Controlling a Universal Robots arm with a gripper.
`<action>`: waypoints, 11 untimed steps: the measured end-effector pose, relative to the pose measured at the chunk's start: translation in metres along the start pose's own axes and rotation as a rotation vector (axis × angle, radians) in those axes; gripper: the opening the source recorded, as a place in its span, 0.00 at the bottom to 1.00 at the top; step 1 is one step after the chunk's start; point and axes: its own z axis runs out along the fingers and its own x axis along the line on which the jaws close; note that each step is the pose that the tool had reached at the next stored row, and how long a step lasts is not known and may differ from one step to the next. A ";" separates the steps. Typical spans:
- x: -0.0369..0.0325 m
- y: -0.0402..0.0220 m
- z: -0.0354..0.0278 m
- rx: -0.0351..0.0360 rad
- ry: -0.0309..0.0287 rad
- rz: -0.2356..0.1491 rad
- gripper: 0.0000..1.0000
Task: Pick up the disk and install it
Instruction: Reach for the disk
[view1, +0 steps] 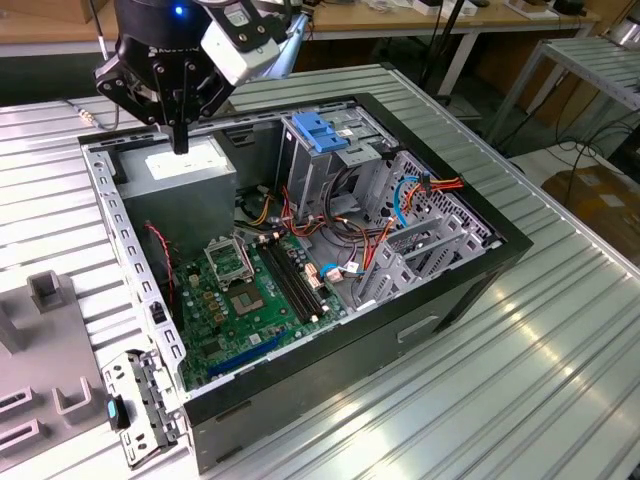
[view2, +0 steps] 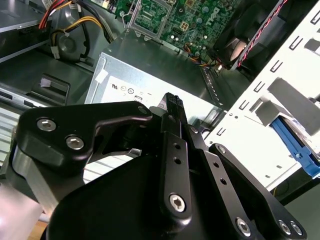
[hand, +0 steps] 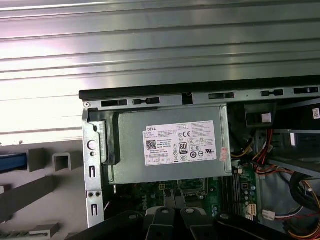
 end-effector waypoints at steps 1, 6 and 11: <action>0.0002 0.0000 0.0000 0.0000 0.0000 0.000 0.11; 0.0020 -0.0001 0.0003 0.0000 0.0002 0.000 0.11; 0.0029 -0.0002 0.0007 0.0000 0.0004 0.000 0.11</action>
